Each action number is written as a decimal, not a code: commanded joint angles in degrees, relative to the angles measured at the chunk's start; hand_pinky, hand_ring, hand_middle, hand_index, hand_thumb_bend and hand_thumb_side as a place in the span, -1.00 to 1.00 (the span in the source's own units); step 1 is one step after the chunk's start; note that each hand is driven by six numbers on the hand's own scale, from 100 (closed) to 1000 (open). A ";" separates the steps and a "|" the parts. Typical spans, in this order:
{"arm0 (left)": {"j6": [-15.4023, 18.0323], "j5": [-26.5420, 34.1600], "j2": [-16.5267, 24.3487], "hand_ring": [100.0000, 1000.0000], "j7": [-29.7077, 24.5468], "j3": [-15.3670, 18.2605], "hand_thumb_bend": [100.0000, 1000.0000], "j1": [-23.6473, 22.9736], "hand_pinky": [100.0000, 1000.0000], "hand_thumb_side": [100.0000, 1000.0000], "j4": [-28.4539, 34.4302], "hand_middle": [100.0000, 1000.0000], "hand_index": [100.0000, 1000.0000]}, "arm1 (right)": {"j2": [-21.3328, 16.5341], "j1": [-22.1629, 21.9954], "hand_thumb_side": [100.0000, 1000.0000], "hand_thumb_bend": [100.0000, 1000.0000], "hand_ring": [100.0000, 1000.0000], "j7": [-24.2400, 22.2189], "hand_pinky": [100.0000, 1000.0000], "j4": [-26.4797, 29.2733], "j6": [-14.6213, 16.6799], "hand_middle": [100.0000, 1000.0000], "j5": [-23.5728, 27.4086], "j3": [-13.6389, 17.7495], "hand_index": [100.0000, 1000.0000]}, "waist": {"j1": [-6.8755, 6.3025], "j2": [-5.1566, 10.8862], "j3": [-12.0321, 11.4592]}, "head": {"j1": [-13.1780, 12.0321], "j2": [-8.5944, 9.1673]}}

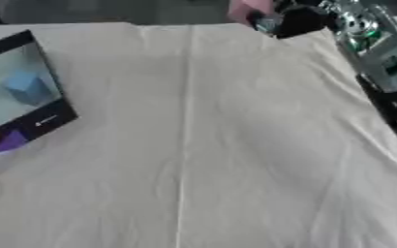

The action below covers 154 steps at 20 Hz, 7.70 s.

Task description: Pick up the objects with one hand, pass them to the other hand, and then place them into the box on the other side of the table.

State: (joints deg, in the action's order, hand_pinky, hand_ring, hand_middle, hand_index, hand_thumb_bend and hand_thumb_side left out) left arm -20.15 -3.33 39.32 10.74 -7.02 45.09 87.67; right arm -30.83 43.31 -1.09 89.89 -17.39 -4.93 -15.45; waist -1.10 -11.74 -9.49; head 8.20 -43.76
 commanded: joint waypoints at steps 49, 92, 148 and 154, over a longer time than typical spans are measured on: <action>15.67 -19.64 -11.11 0.61 -46.77 -26.24 -0.37 24.52 0.65 -0.34 -8.88 0.51 0.63 | 7.40 -2.27 -1.00 -0.84 0.43 6.00 0.23 11.42 8.37 -0.15 12.30 -12.73 -0.21 | -0.33 2.80 -1.22 | -2.00 0.23; 14.22 -15.91 -6.51 0.65 -50.05 -23.55 -0.24 20.77 0.75 -0.12 0.67 0.46 0.57 | 7.03 -3.46 -1.00 -0.65 0.40 7.10 0.16 13.12 5.54 -0.19 12.58 -13.81 -0.25 | 0.22 2.12 -1.60 | -1.09 0.05; 13.65 -12.86 -10.30 0.66 -52.57 -24.81 -0.86 21.68 0.85 -0.08 -3.00 0.31 0.42 | 6.09 -3.13 -1.00 -0.70 0.40 6.23 0.15 15.84 2.98 -0.16 13.57 -13.82 -0.28 | 0.56 1.68 -1.36 | -0.39 0.61; 11.70 -11.73 -10.65 0.64 -51.22 -25.17 -1.00 21.60 0.84 -0.10 -2.85 0.27 0.37 | 6.17 -3.21 -1.00 -0.70 0.40 6.16 0.15 15.75 3.02 -0.16 13.47 -13.89 -0.28 | 0.78 1.55 -1.39 | -0.61 0.77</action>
State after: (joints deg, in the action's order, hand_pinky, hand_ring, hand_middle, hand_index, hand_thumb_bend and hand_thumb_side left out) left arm -7.83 -15.88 29.09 -41.41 -33.08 65.07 83.53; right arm -24.59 39.34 5.63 104.88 -14.31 8.62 -28.29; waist -0.95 -11.09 -10.79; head 7.71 -43.67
